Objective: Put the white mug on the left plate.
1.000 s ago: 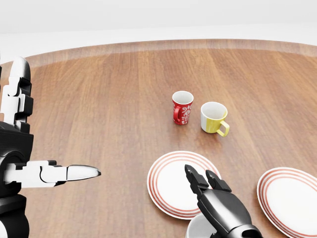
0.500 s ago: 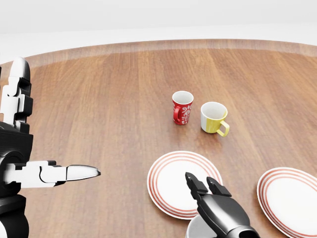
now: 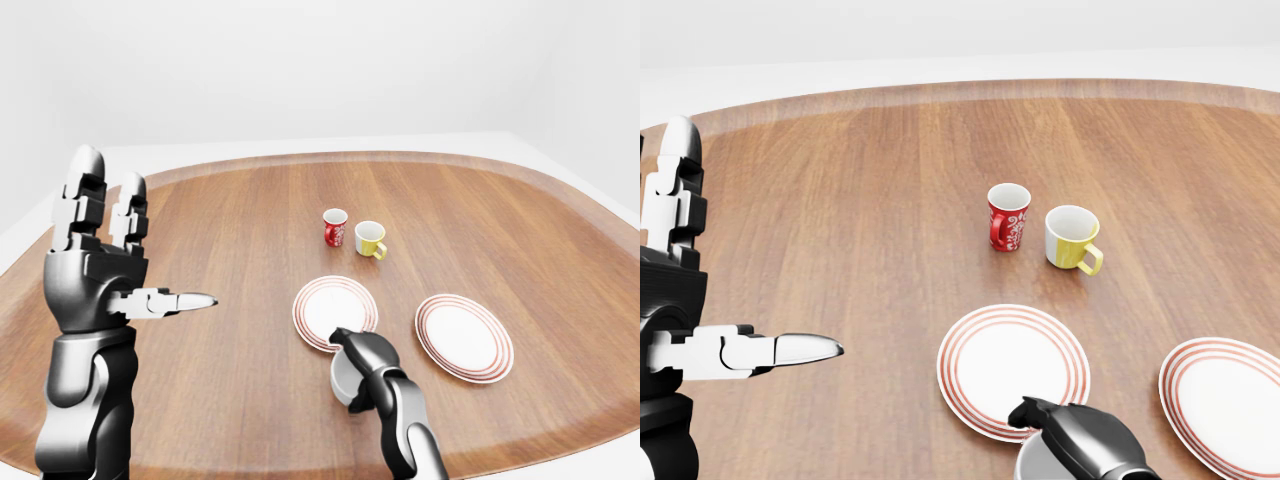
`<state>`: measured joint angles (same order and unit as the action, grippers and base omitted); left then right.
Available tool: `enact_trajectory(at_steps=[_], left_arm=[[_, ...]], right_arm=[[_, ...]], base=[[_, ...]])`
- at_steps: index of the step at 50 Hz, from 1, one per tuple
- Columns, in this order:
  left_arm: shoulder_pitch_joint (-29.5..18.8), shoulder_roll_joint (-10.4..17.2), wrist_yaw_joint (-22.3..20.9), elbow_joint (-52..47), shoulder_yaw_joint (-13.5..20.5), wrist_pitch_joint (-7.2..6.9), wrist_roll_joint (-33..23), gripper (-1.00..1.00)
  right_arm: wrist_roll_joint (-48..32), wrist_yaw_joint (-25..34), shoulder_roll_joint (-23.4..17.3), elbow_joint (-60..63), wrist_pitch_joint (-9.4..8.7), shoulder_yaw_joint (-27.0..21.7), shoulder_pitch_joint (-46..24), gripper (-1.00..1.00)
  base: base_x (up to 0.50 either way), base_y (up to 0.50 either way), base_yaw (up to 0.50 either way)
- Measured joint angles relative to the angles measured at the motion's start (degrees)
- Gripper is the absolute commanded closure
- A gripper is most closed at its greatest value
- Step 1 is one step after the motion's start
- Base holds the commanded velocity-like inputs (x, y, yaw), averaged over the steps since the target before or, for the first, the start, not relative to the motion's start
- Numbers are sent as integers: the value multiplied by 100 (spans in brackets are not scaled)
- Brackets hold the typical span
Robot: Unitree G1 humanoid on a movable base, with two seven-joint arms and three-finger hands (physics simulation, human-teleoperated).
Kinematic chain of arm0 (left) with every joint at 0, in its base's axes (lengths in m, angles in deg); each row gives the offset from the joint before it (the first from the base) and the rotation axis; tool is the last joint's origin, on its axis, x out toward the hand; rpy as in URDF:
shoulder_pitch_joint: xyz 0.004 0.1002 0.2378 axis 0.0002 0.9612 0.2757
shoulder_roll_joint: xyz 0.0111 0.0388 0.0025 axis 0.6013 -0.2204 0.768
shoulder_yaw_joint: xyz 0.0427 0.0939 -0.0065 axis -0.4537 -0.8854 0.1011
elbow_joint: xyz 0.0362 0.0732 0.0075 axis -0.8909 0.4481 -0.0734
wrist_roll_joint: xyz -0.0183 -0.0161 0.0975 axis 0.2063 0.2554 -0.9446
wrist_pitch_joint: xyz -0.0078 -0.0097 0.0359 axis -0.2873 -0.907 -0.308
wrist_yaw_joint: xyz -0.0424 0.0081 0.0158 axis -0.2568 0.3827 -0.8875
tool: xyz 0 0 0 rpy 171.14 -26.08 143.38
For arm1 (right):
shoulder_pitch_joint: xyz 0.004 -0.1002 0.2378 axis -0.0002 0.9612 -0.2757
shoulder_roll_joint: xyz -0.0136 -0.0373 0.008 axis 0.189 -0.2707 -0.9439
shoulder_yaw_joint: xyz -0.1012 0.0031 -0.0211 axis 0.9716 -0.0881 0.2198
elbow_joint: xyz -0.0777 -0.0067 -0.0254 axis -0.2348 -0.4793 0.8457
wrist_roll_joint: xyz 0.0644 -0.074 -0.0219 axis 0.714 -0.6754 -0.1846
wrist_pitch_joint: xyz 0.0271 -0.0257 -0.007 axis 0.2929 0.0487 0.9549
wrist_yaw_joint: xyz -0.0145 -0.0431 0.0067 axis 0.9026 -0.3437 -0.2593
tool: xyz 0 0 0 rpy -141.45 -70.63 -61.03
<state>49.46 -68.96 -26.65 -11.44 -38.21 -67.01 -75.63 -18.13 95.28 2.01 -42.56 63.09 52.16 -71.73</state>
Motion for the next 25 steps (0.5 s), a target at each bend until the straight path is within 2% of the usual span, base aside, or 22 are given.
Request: enact_trajectory(at_steps=[3,8,12,16,25], left_arm=[[7,-2,-2,5,-3,0,-3,-97],[13,-5,-5,13,-6,0,-6,-97],[11,-4,-5,16,-6,0,-6,-97],[17,-7,-7,26,-11,0,-9,-98],[24,-10,-13,50,-18,0,-17,-97]], right_arm=[[-72,-64,1,-14,65,-5,20,100],[154,-73,0,-16,-8,9,40,100],[79,-64,8,5,73,2,61,100],[319,12,22,115,-9,22,96,100],[1021,781,188,1081,-51,153,254,100]], base=[[0,0,0],[0,0,0],[0,0,0],[0,0,0],[0,0,0]])
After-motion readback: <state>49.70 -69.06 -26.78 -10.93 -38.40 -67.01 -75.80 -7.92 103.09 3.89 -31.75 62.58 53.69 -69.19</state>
